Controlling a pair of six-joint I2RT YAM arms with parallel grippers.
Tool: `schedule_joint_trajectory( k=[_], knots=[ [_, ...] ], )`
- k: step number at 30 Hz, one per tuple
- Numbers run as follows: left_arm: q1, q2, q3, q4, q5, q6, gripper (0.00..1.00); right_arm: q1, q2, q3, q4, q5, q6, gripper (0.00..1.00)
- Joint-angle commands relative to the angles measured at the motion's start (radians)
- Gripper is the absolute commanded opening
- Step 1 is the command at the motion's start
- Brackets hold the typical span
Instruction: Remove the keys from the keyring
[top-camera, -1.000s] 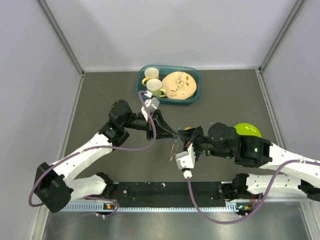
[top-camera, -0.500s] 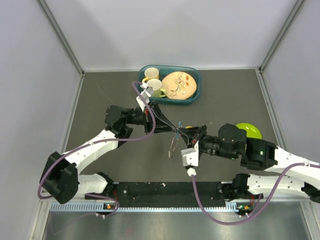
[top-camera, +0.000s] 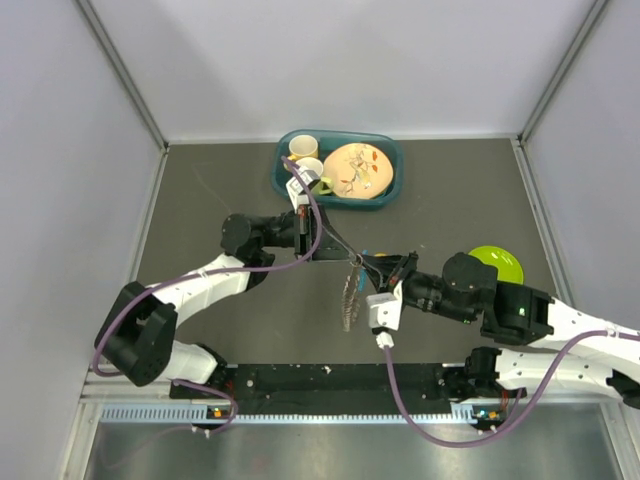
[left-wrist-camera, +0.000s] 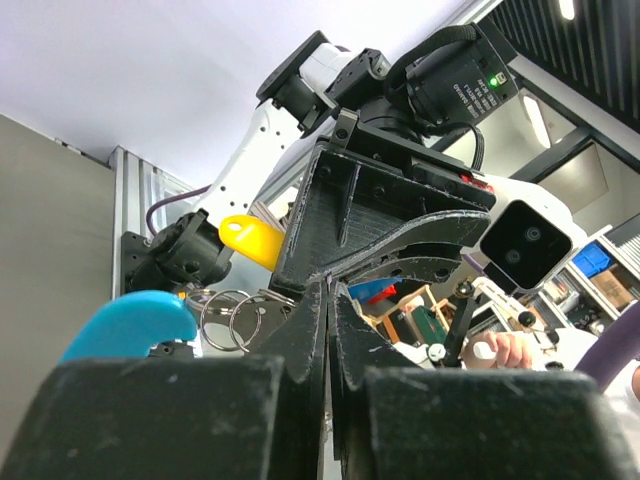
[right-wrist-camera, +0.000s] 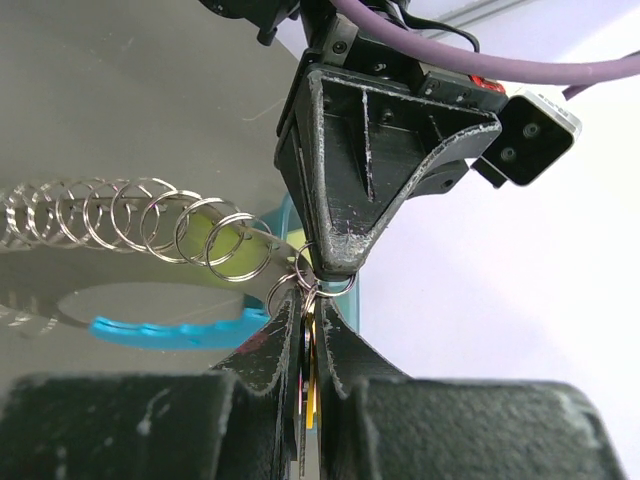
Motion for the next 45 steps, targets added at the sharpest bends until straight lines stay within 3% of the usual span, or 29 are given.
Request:
schedule_joint_trajectory(
  k=[1, 16, 28, 32, 36, 38, 39, 40, 43, 45],
  knots=[
    [0.058, -0.003, -0.016, 0.411, -0.162, -0.045, 0.0, 0.008, -0.036, 0.0, 0.002, -0.035, 0.076, 0.0],
    [0.069, -0.023, -0.054, 0.41, -0.284, -0.079, 0.0, 0.008, -0.016, -0.065, 0.134, 0.039, 0.171, 0.0],
    [0.075, -0.077, -0.082, 0.344, -0.299, -0.031, 0.0, 0.008, -0.013, -0.094, 0.177, 0.094, 0.263, 0.09],
    [0.075, -0.083, -0.082, 0.345, -0.31, -0.039, 0.0, 0.008, -0.013, -0.1, 0.177, 0.1, 0.274, 0.0],
    [0.075, -0.089, -0.084, 0.328, -0.308, -0.021, 0.0, 0.008, -0.013, -0.103, 0.178, 0.111, 0.283, 0.0],
    [0.075, -0.098, -0.093, 0.304, -0.316, -0.01, 0.0, 0.007, -0.011, -0.108, 0.183, 0.12, 0.286, 0.15],
    [0.075, -0.101, -0.096, 0.296, -0.318, 0.001, 0.0, 0.01, -0.011, -0.111, 0.186, 0.122, 0.287, 0.16],
    [0.075, -0.103, -0.096, 0.288, -0.321, 0.003, 0.0, 0.007, -0.011, -0.111, 0.186, 0.12, 0.291, 0.17],
    [0.075, -0.111, -0.099, 0.268, -0.325, 0.016, 0.0, 0.008, -0.011, -0.111, 0.194, 0.125, 0.292, 0.01],
    [0.075, -0.117, -0.097, 0.256, -0.324, 0.021, 0.0, 0.007, -0.008, -0.111, 0.195, 0.132, 0.291, 0.01]
  ],
)
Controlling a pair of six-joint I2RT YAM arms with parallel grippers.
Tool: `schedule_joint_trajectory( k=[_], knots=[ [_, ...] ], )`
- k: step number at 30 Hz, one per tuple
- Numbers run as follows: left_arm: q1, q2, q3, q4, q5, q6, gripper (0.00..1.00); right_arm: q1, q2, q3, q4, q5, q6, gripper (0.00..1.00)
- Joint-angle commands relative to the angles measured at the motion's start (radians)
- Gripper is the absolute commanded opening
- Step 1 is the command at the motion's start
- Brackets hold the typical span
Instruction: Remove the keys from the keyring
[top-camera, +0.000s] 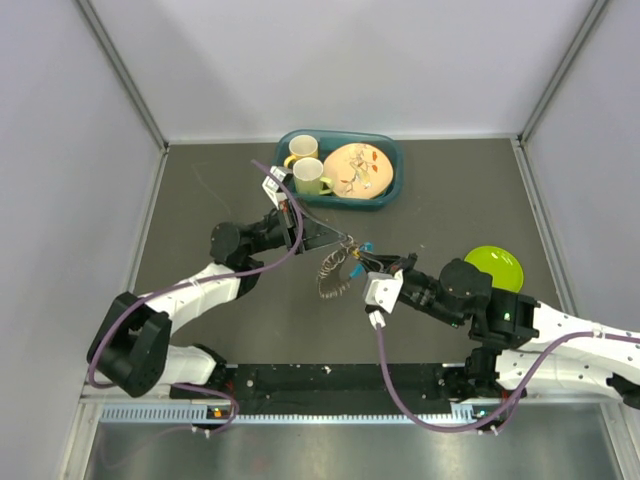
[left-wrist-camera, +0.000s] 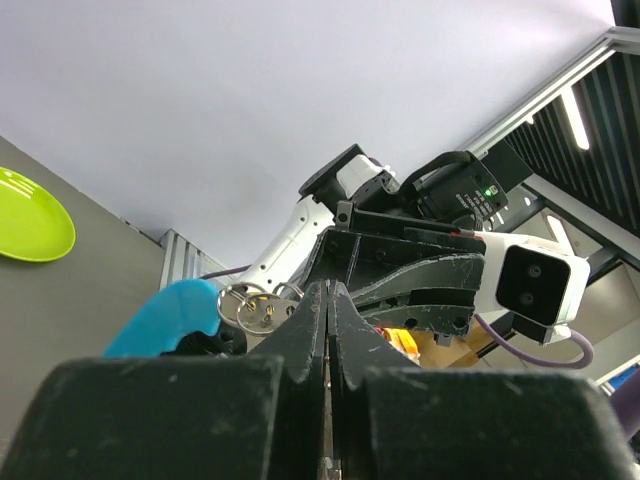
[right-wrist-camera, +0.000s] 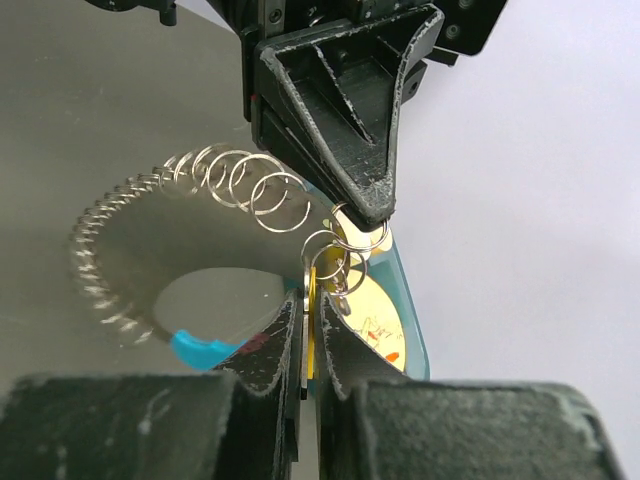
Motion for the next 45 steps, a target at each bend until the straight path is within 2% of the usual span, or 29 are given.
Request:
schedule_joint_trajectory(
  k=[1, 16, 26, 33, 45],
  knots=[
    [0.01, -0.054, 0.015, 0.237, -0.093, 0.027, 0.0, 0.007, -0.009, -0.002, -0.019, 0.011, 0.027, 0.0],
    [0.01, -0.063, 0.007, 0.208, -0.096, 0.059, 0.0, 0.009, -0.021, -0.011, 0.017, -0.015, 0.053, 0.0],
    [0.01, -0.119, 0.006, 0.032, -0.113, 0.172, 0.0, 0.007, -0.02, -0.022, 0.027, -0.067, 0.043, 0.0],
    [0.01, -0.108, -0.008, 0.12, -0.137, 0.11, 0.0, 0.007, 0.038, -0.017, 0.047, -0.081, 0.043, 0.0],
    [0.01, -0.126, -0.051, 0.099, -0.209, 0.16, 0.0, 0.009, 0.068, -0.008, 0.113, -0.135, 0.07, 0.0]
  ],
)
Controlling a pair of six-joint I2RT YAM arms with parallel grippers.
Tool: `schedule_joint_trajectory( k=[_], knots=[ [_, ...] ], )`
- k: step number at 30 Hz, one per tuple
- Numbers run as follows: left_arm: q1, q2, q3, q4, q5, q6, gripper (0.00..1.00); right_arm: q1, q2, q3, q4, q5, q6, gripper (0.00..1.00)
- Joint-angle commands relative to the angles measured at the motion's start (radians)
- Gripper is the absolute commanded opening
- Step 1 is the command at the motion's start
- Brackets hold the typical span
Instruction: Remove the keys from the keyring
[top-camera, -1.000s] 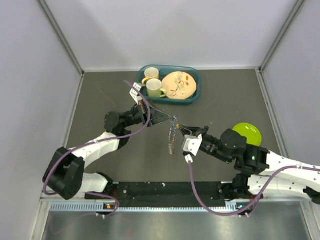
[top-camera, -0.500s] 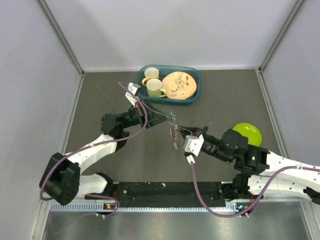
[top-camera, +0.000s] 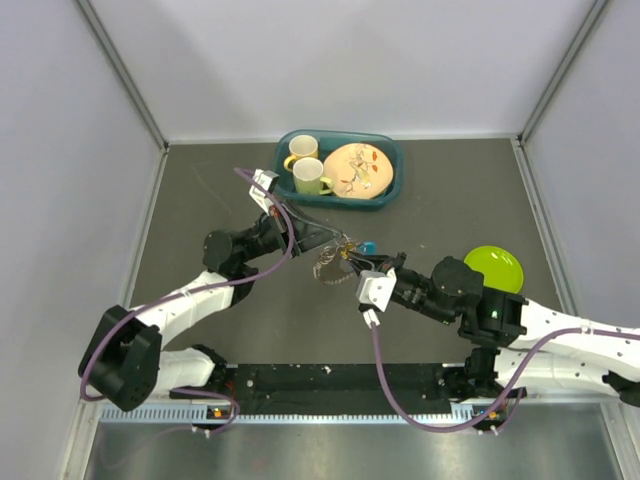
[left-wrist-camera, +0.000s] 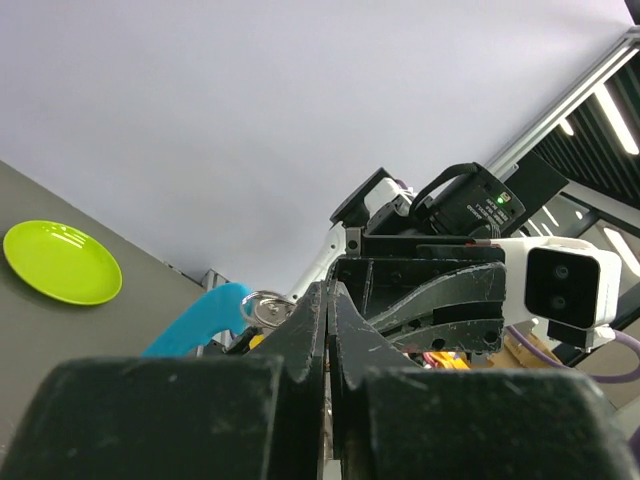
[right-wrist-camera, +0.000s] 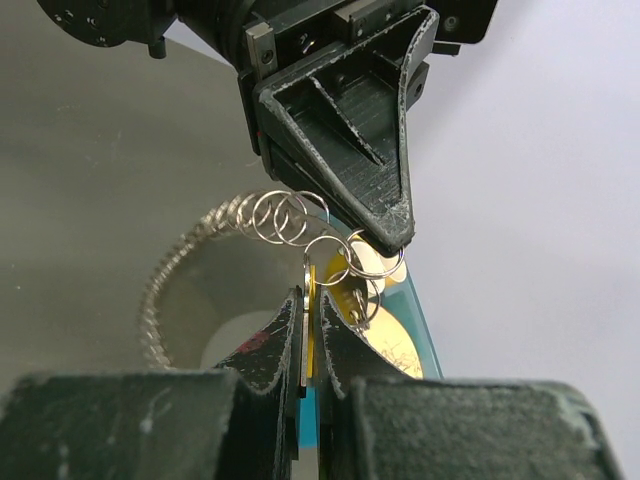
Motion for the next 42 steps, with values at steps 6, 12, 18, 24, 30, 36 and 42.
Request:
schedule_joint_trajectory(
  k=[6, 12, 18, 24, 30, 36, 42],
  knots=[
    [0.012, -0.061, -0.015, 0.077, -0.136, 0.063, 0.0, 0.009, 0.036, 0.001, 0.014, -0.077, 0.039, 0.0],
    [0.012, -0.11, -0.018, -0.054, -0.129, 0.188, 0.0, 0.009, 0.033, -0.001, 0.047, -0.059, 0.034, 0.0],
    [0.012, -0.154, -0.013, -0.201, -0.135, 0.32, 0.0, 0.009, 0.013, -0.018, 0.05, -0.04, 0.027, 0.0],
    [0.012, -0.161, 0.0, -0.264, -0.124, 0.369, 0.0, 0.008, 0.011, -0.022, 0.056, -0.022, 0.01, 0.0],
    [0.012, -0.169, 0.008, -0.305, -0.093, 0.409, 0.0, 0.009, 0.003, -0.033, 0.07, 0.003, -0.005, 0.0],
    [0.012, -0.172, 0.013, -0.322, -0.066, 0.422, 0.0, 0.009, -0.023, -0.061, 0.092, 0.052, -0.027, 0.0],
    [0.012, -0.177, 0.019, -0.338, -0.051, 0.438, 0.0, 0.009, -0.044, -0.07, 0.095, 0.078, -0.045, 0.0]
  ],
)
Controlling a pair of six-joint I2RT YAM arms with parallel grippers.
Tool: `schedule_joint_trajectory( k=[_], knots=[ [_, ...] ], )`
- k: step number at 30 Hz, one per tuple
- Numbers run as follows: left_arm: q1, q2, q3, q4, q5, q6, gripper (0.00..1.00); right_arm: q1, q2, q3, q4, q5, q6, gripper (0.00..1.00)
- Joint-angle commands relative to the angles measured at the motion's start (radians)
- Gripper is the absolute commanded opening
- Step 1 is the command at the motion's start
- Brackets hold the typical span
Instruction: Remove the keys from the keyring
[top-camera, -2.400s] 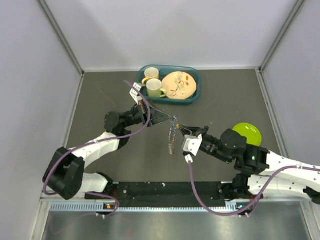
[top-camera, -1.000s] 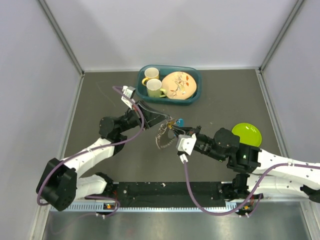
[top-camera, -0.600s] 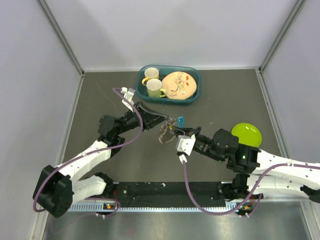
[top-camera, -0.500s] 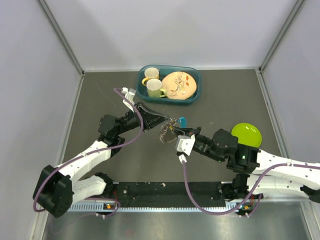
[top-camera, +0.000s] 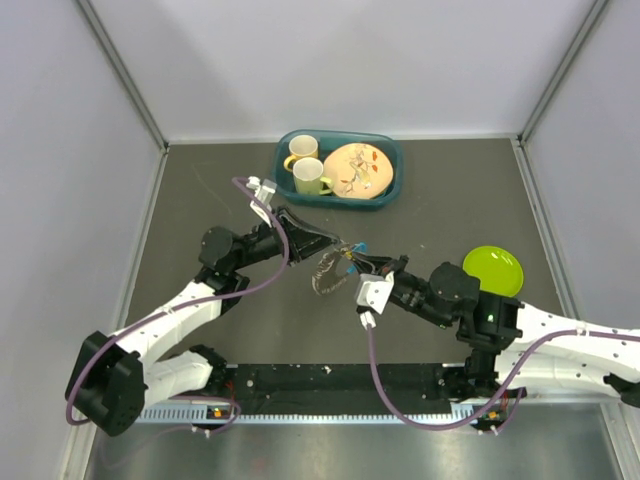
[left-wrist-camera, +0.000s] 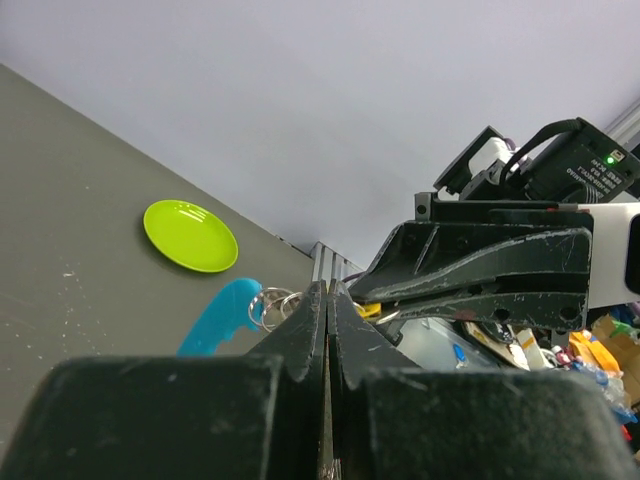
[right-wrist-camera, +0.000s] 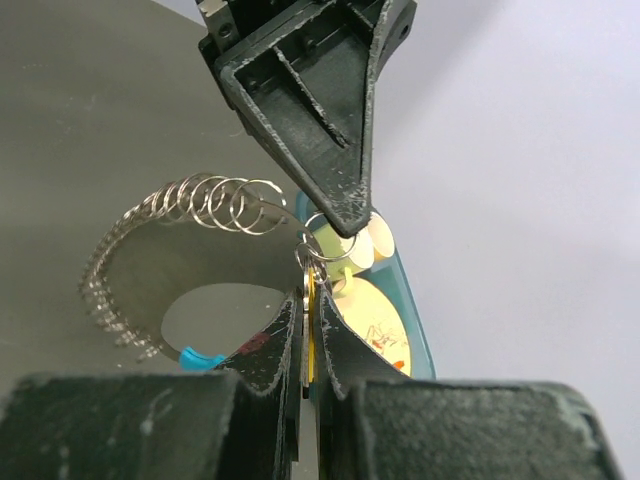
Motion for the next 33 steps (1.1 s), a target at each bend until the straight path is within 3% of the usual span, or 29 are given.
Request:
schedule_joint_trajectory(
  k=[1, 13, 33],
  knots=[
    [0.01, -0.028, 0.045, 0.021, -0.019, 0.043, 0.0, 0.008, -0.04, -0.003, 0.051, 0.021, -0.016, 0.0],
    [0.01, -0.016, 0.055, 0.015, 0.038, 0.041, 0.0, 0.008, -0.055, -0.01, 0.077, 0.059, -0.043, 0.0],
    [0.01, 0.101, 0.136, 0.074, 0.258, 0.003, 0.0, 0.005, -0.018, 0.047, 0.105, 0.07, -0.089, 0.0]
  ],
)
